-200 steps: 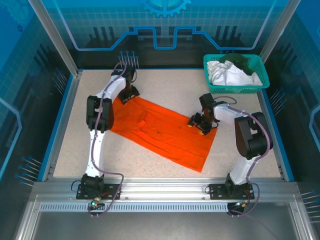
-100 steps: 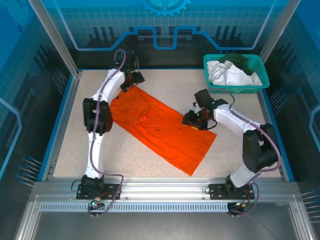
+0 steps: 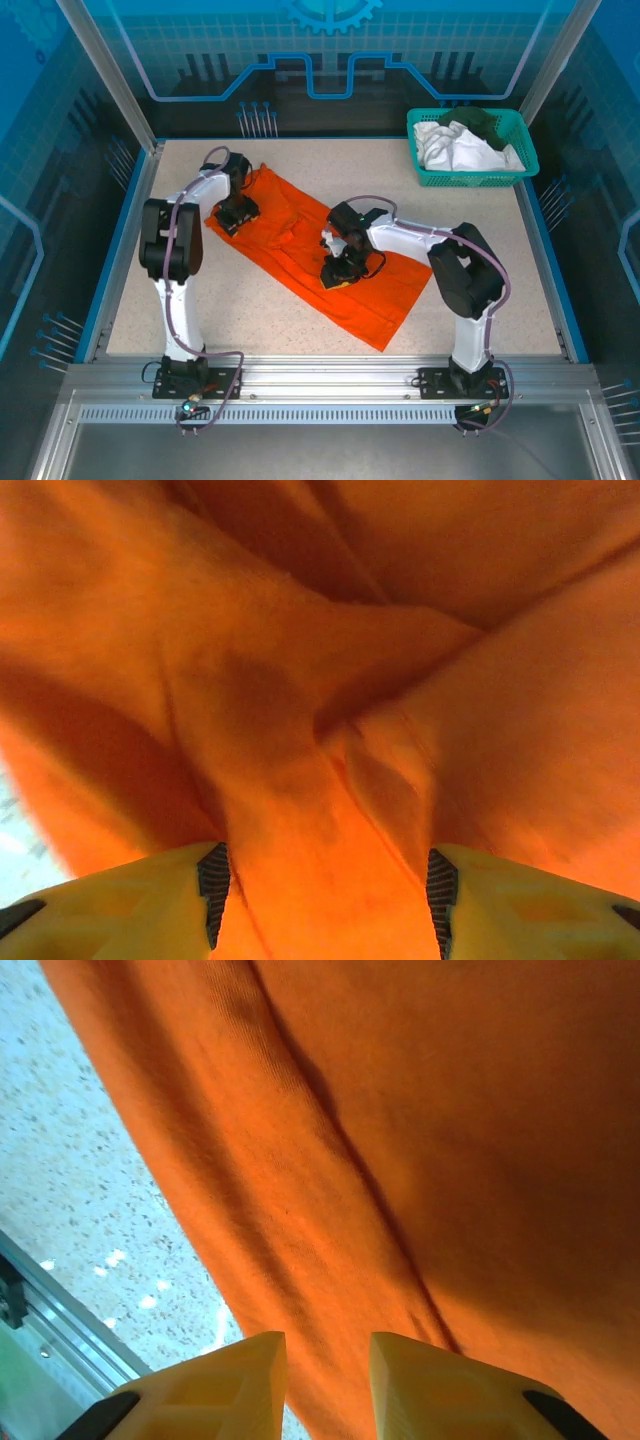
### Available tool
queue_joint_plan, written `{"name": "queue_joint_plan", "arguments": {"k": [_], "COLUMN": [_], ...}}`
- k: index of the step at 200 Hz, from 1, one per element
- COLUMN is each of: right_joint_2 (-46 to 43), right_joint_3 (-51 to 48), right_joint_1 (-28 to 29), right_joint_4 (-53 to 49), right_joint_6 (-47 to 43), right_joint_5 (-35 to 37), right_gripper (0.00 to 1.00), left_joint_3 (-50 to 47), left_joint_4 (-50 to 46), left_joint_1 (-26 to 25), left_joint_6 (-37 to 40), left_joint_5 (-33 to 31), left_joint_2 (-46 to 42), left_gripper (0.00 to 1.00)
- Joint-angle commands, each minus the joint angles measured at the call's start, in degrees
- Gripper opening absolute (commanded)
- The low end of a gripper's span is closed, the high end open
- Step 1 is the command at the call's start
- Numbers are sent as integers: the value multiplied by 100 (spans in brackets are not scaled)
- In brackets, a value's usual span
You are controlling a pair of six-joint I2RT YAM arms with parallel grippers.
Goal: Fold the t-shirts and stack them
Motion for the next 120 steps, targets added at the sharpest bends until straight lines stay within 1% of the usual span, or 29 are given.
{"name": "queue_joint_plan", "arguments": {"k": [1,24,41,71,82,93,111,120], "right_joint_2": [219,453,590,770,884,1076,1446,1633], "right_joint_3": [218,348,426,272,426,748,1396,1676], "right_joint_1": [131,221,308,458,621,811,1105,1209], "right_joint_4": [-219,-112,31,720,757,714,579,584], "right_joint_6": [-21,383,866,2302,2656,2883,3329,3690], "right_joint_5": [-35,-12,51,52,207,297,423,462], "right_gripper": [30,30,31,32,32,32,35,36], "left_joint_3": [740,2158,3258,4983,5362,5528,5482,5381], "left_joint_4": [6,-391,-568,-650,-607,-581,-554,-576], "left_joint_1": [-101,-272,-412,-634,-658,-634,-510,-445], "left_joint_6": [66,457,647,758,800,796,757,759], "left_joint_5": [28,75,167,384,479,503,713,730], "left_joint_2": [701,1599,2223,3166,3354,3365,3039,2746], "left_gripper": [57,57,58,65,69,75,83,89]}}
